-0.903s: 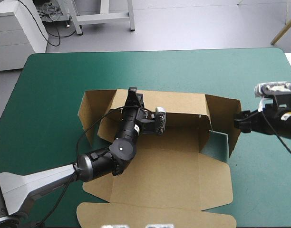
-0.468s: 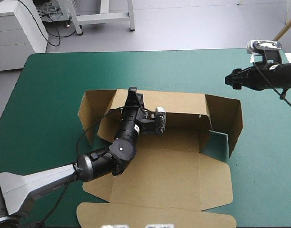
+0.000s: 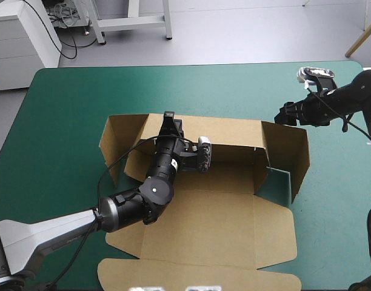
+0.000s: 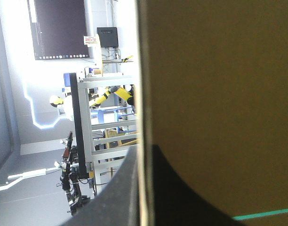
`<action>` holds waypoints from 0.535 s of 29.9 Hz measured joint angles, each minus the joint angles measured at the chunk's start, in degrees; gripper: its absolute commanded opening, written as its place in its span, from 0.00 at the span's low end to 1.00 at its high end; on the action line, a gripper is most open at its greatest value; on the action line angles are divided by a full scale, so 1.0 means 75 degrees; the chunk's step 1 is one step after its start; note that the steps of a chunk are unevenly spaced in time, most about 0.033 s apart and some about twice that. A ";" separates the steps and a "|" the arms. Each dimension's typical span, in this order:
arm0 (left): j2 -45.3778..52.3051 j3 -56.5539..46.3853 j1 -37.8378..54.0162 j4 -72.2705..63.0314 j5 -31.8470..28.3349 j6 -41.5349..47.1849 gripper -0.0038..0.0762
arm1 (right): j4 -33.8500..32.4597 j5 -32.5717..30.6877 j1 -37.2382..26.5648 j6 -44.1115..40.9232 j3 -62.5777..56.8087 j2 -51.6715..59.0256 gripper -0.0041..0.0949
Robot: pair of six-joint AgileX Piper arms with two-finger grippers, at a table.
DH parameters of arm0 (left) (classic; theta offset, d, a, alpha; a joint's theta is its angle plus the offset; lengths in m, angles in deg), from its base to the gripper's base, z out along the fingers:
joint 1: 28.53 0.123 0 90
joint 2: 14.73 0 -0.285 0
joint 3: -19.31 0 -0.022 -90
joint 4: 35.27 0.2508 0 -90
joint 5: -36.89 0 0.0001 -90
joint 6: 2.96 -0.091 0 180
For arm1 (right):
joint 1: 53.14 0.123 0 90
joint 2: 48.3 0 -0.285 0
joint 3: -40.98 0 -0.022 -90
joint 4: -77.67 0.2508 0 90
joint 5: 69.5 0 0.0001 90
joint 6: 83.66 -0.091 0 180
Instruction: Fold the box
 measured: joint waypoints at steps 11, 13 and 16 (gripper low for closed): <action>0.0000 -0.0001 0.0000 0.0000 0.0022 0.0000 0.04 | -0.0405 -0.0480 0.0002 0.0059 -0.0088 0.0159 0.59; 0.0000 -0.0001 0.0000 0.0000 0.0022 0.0000 0.04 | -0.0405 -0.0472 0.0002 0.0059 -0.0336 0.0373 0.58; 0.0000 -0.0001 0.0000 0.0000 0.0037 0.0000 0.04 | -0.0390 -0.0472 0.0002 0.0265 -0.0968 0.0743 0.58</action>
